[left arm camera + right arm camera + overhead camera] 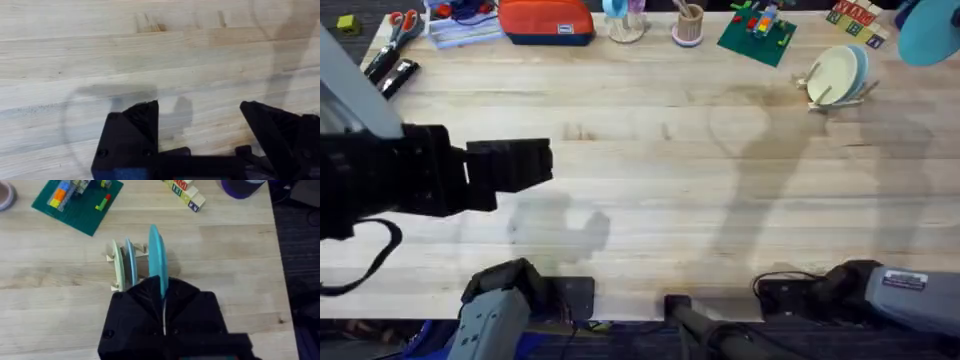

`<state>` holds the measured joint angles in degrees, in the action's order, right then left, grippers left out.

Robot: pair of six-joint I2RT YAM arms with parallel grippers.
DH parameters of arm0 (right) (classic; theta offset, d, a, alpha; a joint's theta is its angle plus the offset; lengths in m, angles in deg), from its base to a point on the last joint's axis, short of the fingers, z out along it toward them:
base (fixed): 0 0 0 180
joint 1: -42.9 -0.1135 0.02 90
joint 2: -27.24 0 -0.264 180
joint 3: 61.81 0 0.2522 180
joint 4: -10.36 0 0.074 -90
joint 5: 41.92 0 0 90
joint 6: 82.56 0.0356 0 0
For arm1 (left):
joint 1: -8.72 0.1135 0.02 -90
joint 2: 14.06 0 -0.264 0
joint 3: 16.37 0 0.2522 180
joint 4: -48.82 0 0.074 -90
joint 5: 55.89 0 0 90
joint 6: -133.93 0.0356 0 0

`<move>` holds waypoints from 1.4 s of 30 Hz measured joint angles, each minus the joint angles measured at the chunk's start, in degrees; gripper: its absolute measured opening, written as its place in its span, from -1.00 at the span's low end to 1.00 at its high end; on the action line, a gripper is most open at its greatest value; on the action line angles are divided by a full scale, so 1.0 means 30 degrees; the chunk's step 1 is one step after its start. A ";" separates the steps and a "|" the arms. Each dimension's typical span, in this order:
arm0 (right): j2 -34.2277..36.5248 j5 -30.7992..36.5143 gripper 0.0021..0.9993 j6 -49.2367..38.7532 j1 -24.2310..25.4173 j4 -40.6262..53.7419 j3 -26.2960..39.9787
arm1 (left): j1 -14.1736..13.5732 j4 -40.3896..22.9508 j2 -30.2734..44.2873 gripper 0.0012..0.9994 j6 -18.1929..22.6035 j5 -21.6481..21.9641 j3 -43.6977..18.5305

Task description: Pick up the plates from the table one by one and place each into a slot on the dish rack.

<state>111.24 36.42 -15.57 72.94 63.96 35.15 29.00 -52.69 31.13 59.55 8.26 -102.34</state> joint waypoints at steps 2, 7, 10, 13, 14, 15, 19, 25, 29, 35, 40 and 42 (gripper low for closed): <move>0.0278 0.0000 -0.95 0.0000 -0.0007 0.0007 0.0000 | 0.0000 0.0000 0.0000 0.99 0.0000 0.0000 0.0001; 0.0791 0.0000 -0.95 0.0007 -0.0007 0.0007 0.0000 | 0.0000 0.0000 0.0005 0.99 0.0000 0.0000 -0.0001; 0.0928 0.0000 -0.95 0.0013 -0.0029 0.0007 0.0000 | 0.0000 0.0000 0.0002 0.99 0.0000 0.0000 -0.0007; 0.1145 0.0007 -0.95 0.0015 -0.0181 -0.0001 0.0000 | 0.0000 0.0000 0.0000 0.99 0.0000 0.0000 -0.0005; 0.1262 0.0007 -0.95 0.0015 -0.0279 0.0003 0.0000 | 0.0000 0.0000 0.0000 0.99 0.0000 0.0000 0.0001; 0.1394 0.0007 -0.95 0.0015 -0.0374 -0.0008 0.0000 | 0.0000 0.0000 0.0006 0.99 0.0000 0.0000 0.0001; 0.2015 0.0410 -0.95 0.0014 -0.0729 -0.0132 0.0000 | 0.0000 0.0000 0.0000 0.99 0.0000 0.0000 -0.0006; 0.2675 0.0822 -0.95 0.0007 -0.0831 -0.0305 0.0000 | 0.0000 0.0000 0.0007 0.99 0.0007 0.0000 0.0001; 0.2935 0.0897 -0.95 0.0007 -0.0869 -0.0712 0.0000 | 0.0000 0.0000 0.0000 0.99 0.0006 0.0000 -0.0006; 0.3337 0.0962 -0.95 0.0007 -0.1162 -0.1378 0.0000 | 0.0000 0.0000 0.0001 0.99 0.0000 0.0000 -0.0006; 0.3483 0.0962 -0.95 0.0007 -0.1480 -0.1378 0.0000 | 0.0000 0.0000 0.0002 0.99 0.0000 0.0000 -0.0005; 0.3557 0.0962 -0.95 0.0007 -0.1608 -0.1407 0.0000 | 0.0000 0.0000 0.0000 0.99 0.0000 0.0000 -0.0006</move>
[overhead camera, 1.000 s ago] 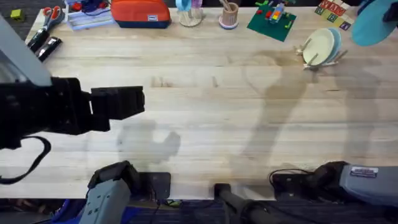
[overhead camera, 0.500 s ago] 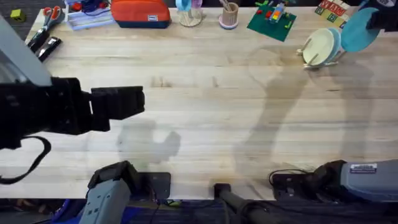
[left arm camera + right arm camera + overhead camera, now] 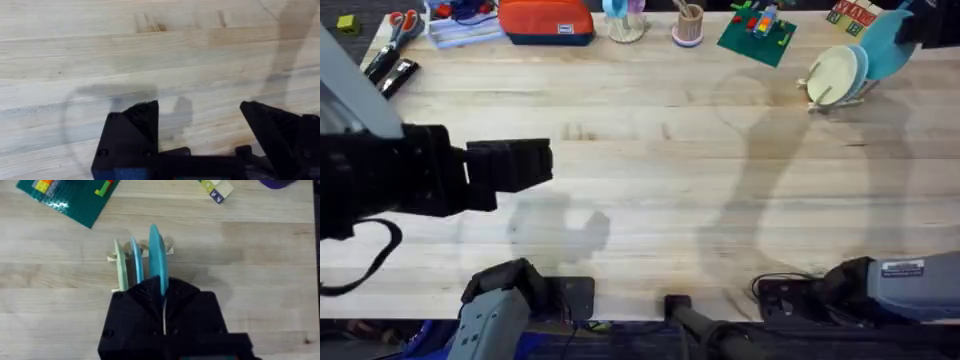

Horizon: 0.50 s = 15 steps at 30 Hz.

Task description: Pick up the plates from the table one by one and place each into a slot on the dish rack.

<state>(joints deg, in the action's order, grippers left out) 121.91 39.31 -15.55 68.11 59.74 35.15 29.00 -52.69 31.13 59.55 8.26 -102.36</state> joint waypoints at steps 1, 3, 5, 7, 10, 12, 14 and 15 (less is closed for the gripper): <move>0.0052 0.0000 -0.95 0.0000 -0.0034 -0.0023 0.0000 | 0.0000 0.0000 0.0007 0.99 0.0000 0.0000 0.0006; 0.0234 -0.0006 -0.95 -0.0006 -0.0109 -0.0064 0.0000 | 0.0000 0.0000 0.0006 0.99 0.0000 0.0000 0.0006; 0.0467 0.0000 -0.95 0.0000 -0.0118 -0.0134 0.0000 | 0.0000 0.0000 0.0000 0.99 0.0000 0.0000 0.0006; 0.0716 0.0000 -0.95 0.0000 -0.0118 -0.0168 0.0000 | 0.0000 0.0000 0.0000 0.99 0.0000 0.0000 0.0006; 0.1021 0.0000 -0.95 0.0000 -0.0118 -0.0175 0.0000 | 0.0000 0.0000 0.0007 0.99 0.0000 0.0000 -0.0001; 0.1137 0.0007 -0.95 0.0000 -0.0118 -0.0182 0.0000 | 0.0000 0.0000 0.0003 0.99 0.0000 0.0000 0.0006; 0.1160 0.0007 -0.95 0.0000 -0.0118 -0.0191 0.0000 | 0.0000 0.0000 0.0002 0.99 0.0006 0.0000 0.0006; 0.1160 0.0004 -0.95 0.0000 -0.0118 -0.0215 0.0000 | 0.0000 0.0000 0.0007 0.99 0.0000 0.0000 0.0003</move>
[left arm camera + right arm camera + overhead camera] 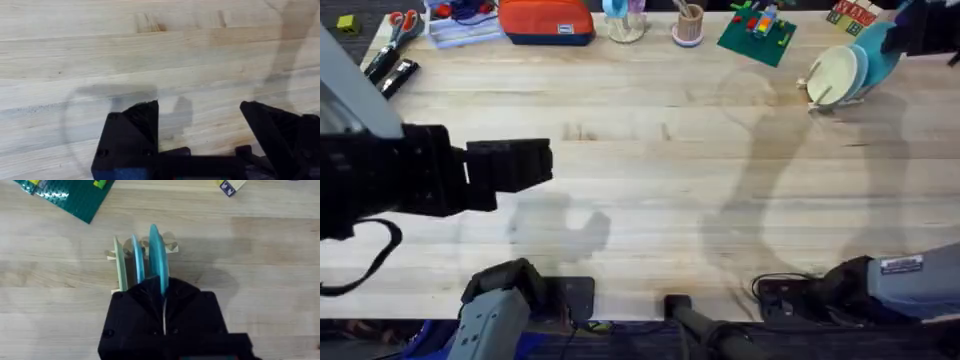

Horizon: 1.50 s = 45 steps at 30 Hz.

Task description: Pick up the plates from the table one by one and place each into a slot on the dish rack.

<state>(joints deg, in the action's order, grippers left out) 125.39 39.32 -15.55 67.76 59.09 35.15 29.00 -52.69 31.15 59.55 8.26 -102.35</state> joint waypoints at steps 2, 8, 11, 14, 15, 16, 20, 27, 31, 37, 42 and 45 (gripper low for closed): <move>0.0000 -0.0003 -0.95 -0.0007 0.0000 -0.0018 0.0000 | 0.0000 0.0000 -0.0007 0.99 0.0000 0.0000 -0.0003; 0.0000 0.0004 -0.95 0.0000 0.0000 -0.0018 0.0000 | 0.0000 0.0000 -0.0007 0.99 0.0000 0.0000 -0.0003; 0.0000 -0.0004 -0.95 0.0000 0.0000 -0.0018 0.0000 | 0.0000 0.0000 -0.0007 0.99 0.0000 0.0000 0.0004; 0.0000 0.0004 -0.95 0.0000 0.0000 -0.0011 0.0000 | 0.0000 0.0000 -0.0007 0.99 0.0000 0.0000 0.0002; 0.0000 -0.0004 -0.95 -0.0007 0.0000 -0.0011 0.0000 | 0.0000 0.0000 -0.0007 0.99 0.0000 0.0000 0.0004; 0.0000 0.0004 -0.95 -0.0007 0.0000 -0.0011 0.0000 | 0.0000 0.0000 -0.0007 0.99 0.0000 0.0000 0.0004; 0.0000 0.0004 -0.95 -0.0003 0.0000 -0.0011 0.0000 | 0.0000 -0.0004 -0.0004 0.99 0.0000 0.0000 0.0004; 0.0000 0.0004 -0.95 -0.0007 0.0000 -0.0011 0.0000 | 0.0000 -0.0006 -0.0007 0.99 0.0000 0.0000 -0.0004; 0.0000 0.0004 -0.95 -0.0007 0.0000 -0.0003 0.0000 | 0.0000 -0.0007 -0.0007 0.99 0.0000 0.0000 -0.0003; 0.0034 -0.0002 -0.95 -0.0007 0.0000 0.0120 0.0000 | 0.0000 0.0000 -0.0002 0.99 0.0002 0.0000 0.0004; 0.0309 0.0004 -0.95 -0.0007 0.0000 0.0188 0.0000 | 0.0000 -0.0007 -0.0007 0.99 0.0000 0.0000 0.0004; 0.0379 0.0004 -0.95 -0.0007 0.0000 0.0208 0.0000 | 0.0000 -0.0007 -0.0007 0.99 0.0000 0.0000 0.0004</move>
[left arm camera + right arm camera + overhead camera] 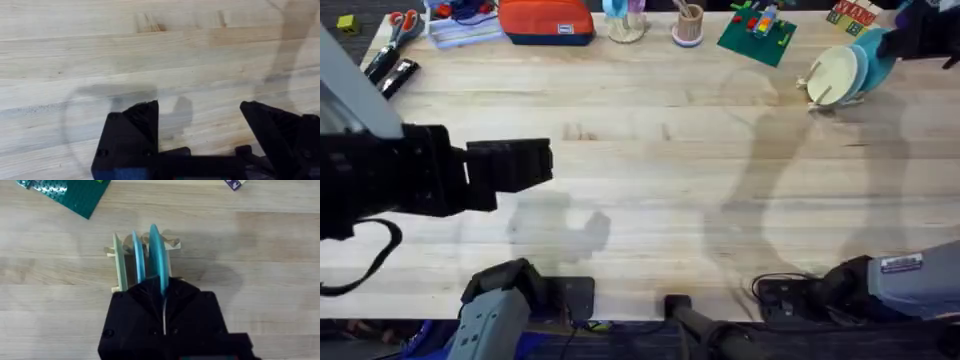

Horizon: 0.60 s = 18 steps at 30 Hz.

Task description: Pick up the plates from the table one by one and place each into a slot on the dish rack.

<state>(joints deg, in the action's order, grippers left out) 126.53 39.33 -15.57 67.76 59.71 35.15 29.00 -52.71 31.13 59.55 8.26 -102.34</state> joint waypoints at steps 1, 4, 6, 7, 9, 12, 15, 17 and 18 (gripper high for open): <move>0.0000 -0.0005 -0.95 0.0000 0.0000 0.0000 0.0000 | 0.0000 0.0000 0.0004 0.99 0.0000 0.0000 0.0000; 0.0000 0.0000 -0.95 0.0000 0.0000 0.0000 0.0000 | 0.0000 0.0000 0.0002 0.99 0.0000 0.0000 0.0000; -0.0007 0.0000 -0.95 0.0000 0.0000 0.0000 0.0000 | 0.0000 0.0000 -0.0001 0.99 0.0000 0.0007 -0.0001; 0.0000 0.0000 -0.95 0.0000 0.0000 0.0000 0.0000 | 0.0000 0.0000 0.0001 0.99 0.0000 0.0000 -0.0002; 0.0000 0.0000 -0.95 0.0000 0.0000 0.0000 0.0000 | 0.0000 0.0000 -0.0001 0.99 0.0000 0.0000 0.0000; -0.0005 -0.0005 -0.95 0.0000 0.0000 0.0000 0.0000 | 0.0000 0.0000 0.0004 0.99 0.0000 0.0000 -0.0003; -0.0004 0.0000 -0.95 0.0000 0.0000 -0.0004 0.0000 | 0.0000 0.0000 -0.0001 0.99 0.0000 0.0000 0.0000; 0.0000 -0.0007 -0.92 0.0000 0.0000 0.0000 0.0000 | 0.0000 0.0000 0.0000 0.99 0.0000 0.0000 0.0000; -0.0003 0.0000 -0.91 0.0007 0.0000 -0.0003 0.0000 | 0.0000 0.0000 0.0004 0.99 0.0000 0.0000 -0.0004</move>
<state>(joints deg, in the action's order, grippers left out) 126.52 39.33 -15.55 67.76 59.71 35.15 29.00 -52.71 31.14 59.55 8.26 -102.35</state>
